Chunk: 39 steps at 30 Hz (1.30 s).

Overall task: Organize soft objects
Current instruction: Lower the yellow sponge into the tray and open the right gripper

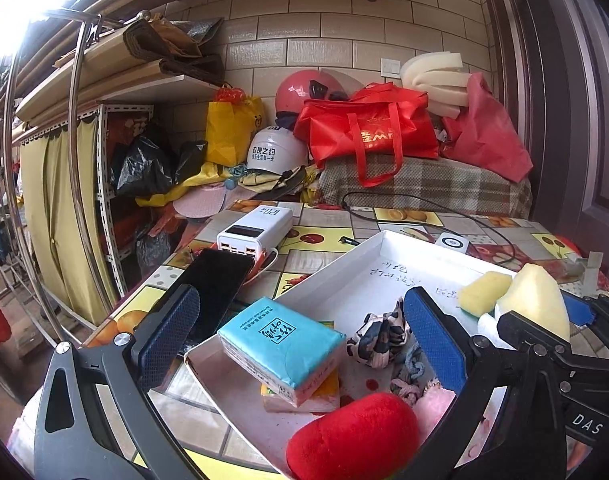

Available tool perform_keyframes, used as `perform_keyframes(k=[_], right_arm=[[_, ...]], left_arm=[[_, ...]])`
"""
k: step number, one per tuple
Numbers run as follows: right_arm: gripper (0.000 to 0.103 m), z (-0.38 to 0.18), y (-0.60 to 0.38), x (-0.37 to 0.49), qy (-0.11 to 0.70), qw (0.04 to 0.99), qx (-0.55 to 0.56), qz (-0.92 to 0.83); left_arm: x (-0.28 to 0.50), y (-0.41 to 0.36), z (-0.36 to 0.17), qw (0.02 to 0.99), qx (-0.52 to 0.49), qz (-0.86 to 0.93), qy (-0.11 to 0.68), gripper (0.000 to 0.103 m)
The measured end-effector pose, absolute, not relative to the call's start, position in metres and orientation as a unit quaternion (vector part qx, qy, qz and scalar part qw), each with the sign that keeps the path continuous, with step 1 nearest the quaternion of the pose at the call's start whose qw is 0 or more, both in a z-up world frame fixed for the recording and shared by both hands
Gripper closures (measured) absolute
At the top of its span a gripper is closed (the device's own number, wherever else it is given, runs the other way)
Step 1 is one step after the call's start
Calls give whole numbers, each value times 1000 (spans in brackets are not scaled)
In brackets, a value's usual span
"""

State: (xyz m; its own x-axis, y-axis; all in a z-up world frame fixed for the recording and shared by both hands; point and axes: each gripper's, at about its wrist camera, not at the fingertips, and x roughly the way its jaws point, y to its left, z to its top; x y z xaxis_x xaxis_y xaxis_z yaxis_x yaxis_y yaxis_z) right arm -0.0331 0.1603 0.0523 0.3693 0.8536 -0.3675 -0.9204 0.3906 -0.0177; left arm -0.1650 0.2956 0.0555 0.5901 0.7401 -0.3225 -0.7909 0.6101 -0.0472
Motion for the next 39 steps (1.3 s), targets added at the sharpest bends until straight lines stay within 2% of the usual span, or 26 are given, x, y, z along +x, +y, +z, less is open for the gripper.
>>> perform_keyframes(k=[11, 18, 20, 30, 31, 39], right_arm=[[37, 49, 192, -6, 189, 822, -118, 524], [35, 50, 191, -7, 185, 827, -114, 519], [25, 50, 192, -7, 187, 827, -116, 517], [7, 54, 185, -5, 176, 840, -97, 505], [0, 54, 184, -5, 174, 840, -96, 504], [0, 57, 177, -13, 144, 841, -92, 513]], left_arm=[[-150, 298, 56, 896, -79, 413, 146, 0], [-151, 298, 56, 893, -85, 417, 144, 0], [-152, 298, 56, 893, -86, 418, 143, 0], [-155, 301, 55, 890, -93, 425, 139, 0], [-155, 300, 55, 890, -93, 425, 139, 0], [-159, 297, 57, 890, -82, 431, 125, 0]])
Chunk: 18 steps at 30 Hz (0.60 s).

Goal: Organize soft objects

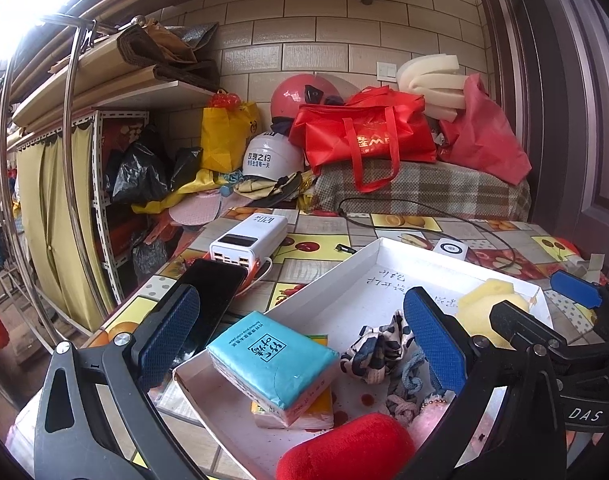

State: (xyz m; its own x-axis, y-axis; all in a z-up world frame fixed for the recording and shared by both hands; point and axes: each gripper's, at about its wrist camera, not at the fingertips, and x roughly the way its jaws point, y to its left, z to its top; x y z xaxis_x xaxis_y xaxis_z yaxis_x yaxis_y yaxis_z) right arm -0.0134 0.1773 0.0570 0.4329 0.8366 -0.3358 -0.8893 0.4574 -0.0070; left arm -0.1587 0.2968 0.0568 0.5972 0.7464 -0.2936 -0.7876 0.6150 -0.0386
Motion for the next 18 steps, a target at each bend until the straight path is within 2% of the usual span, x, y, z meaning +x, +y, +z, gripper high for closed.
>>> perform_keyframes(k=[7, 18], right_arm=[[0, 59, 163, -21, 124, 845, -87, 513], [0, 59, 98, -24, 107, 861, -76, 492]], left_arm=[[-166, 287, 54, 883, -116, 433, 137, 0], [-173, 227, 48, 887, -123, 412, 169, 0]])
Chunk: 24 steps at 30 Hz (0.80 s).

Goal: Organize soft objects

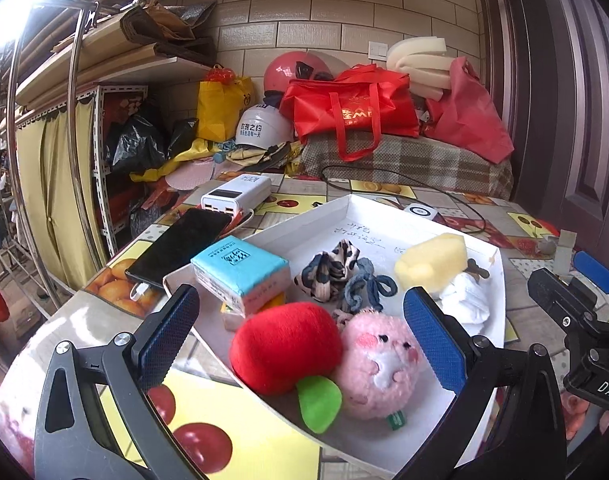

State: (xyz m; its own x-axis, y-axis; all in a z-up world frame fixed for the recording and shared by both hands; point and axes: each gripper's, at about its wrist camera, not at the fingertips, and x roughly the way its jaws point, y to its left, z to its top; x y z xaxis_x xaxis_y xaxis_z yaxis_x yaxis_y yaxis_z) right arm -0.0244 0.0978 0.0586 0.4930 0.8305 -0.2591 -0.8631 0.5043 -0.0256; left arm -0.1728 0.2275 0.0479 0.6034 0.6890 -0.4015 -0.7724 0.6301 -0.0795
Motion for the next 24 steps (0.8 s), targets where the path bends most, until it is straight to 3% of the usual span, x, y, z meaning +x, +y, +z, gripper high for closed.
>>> perform_keyframes(k=[11, 16, 24], right_arm=[[0, 55, 18, -29, 143, 877, -80, 453], [0, 58, -27, -23, 169, 891, -35, 419], [0, 69, -75, -30, 147, 911, 34, 383]], left_arm=[[-172, 157, 50, 887, -85, 411, 191, 0], [-163, 132, 53, 836, -53, 486, 247, 0], [-169, 123, 84, 855, -80, 441, 259, 0]])
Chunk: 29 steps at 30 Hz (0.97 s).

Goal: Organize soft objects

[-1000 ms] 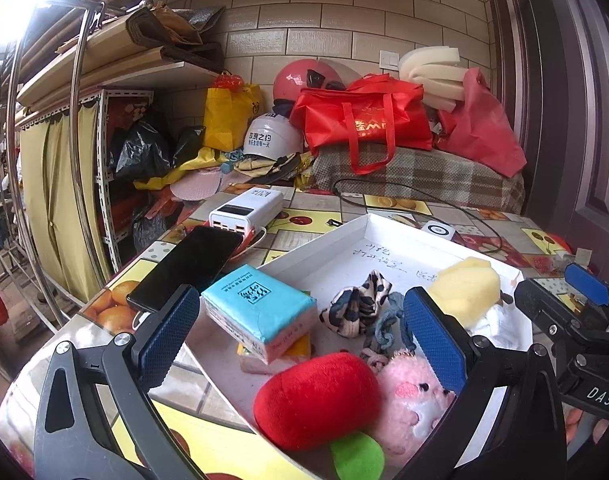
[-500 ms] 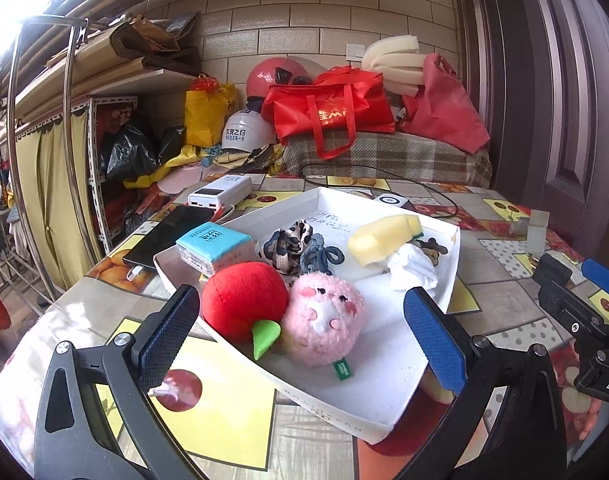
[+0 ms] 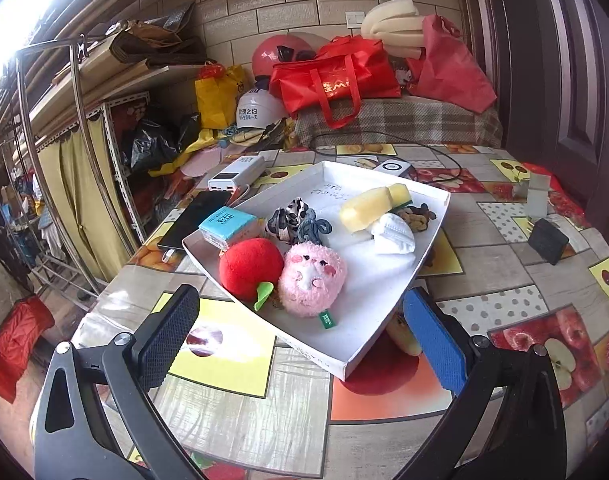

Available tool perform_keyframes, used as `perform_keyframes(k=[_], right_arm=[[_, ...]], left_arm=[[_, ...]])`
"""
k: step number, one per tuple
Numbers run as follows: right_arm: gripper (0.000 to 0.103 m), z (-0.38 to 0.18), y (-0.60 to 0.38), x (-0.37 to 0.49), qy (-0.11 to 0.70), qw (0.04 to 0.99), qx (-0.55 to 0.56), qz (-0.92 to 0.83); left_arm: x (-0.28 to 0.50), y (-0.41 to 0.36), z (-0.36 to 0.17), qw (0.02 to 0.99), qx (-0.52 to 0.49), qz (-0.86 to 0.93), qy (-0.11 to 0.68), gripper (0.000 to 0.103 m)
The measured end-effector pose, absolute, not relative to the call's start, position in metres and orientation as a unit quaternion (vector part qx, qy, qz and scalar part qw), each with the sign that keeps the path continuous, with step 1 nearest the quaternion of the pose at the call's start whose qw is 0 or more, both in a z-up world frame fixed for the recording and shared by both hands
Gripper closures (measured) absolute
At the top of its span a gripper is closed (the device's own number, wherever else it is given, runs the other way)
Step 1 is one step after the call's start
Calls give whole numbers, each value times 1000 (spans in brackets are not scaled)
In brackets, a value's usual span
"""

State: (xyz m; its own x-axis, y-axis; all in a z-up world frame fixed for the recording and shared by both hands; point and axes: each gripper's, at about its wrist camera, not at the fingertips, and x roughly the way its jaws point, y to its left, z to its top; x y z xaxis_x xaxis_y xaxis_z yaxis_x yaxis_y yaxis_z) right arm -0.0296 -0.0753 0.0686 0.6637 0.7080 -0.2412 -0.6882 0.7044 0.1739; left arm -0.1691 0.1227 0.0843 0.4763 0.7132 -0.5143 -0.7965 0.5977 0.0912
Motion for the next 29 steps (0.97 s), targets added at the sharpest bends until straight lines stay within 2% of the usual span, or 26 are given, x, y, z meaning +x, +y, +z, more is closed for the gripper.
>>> perform_keyframes(k=[4, 12, 29], right_arm=[[0, 74, -72, -34, 157, 901, 22, 404], [0, 88, -72, -56, 103, 902, 1, 419], [0, 94, -97, -36, 106, 920, 24, 377]], left_arm=[[-176, 121, 97, 857, -86, 444, 247, 0], [-185, 117, 119, 866, -77, 445, 216, 0], [-164, 109, 111, 885, -81, 391, 239, 0]])
